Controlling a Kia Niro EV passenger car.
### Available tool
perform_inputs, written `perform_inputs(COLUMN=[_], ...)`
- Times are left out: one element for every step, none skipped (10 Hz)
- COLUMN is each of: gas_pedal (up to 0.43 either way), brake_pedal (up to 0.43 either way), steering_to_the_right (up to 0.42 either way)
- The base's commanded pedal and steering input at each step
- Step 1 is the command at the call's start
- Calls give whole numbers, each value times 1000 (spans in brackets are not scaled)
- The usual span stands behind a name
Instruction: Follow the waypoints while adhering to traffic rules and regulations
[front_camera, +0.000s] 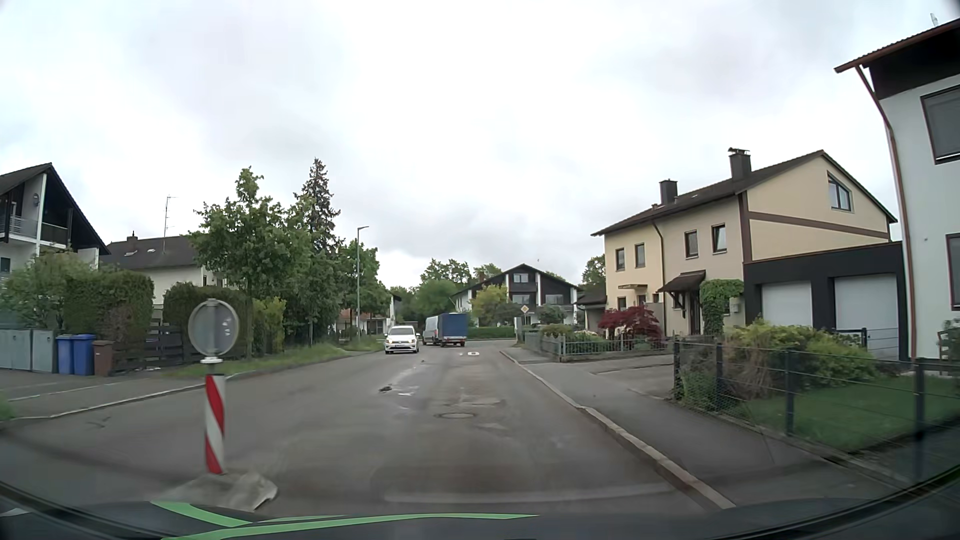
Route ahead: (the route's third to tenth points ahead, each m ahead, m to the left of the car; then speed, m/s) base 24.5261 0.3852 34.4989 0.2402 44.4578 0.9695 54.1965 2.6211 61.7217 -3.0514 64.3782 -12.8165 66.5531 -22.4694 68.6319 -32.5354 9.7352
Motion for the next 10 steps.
perform_inputs(gas_pedal=[87,87,87,98,87,79,79,79,47,47], brake_pedal=[0,0,0,0,0,0,0,0,0,0], steering_to_the_right=[-1,-2,-1,-2,-2,-2,-3,-3,-5,-7])
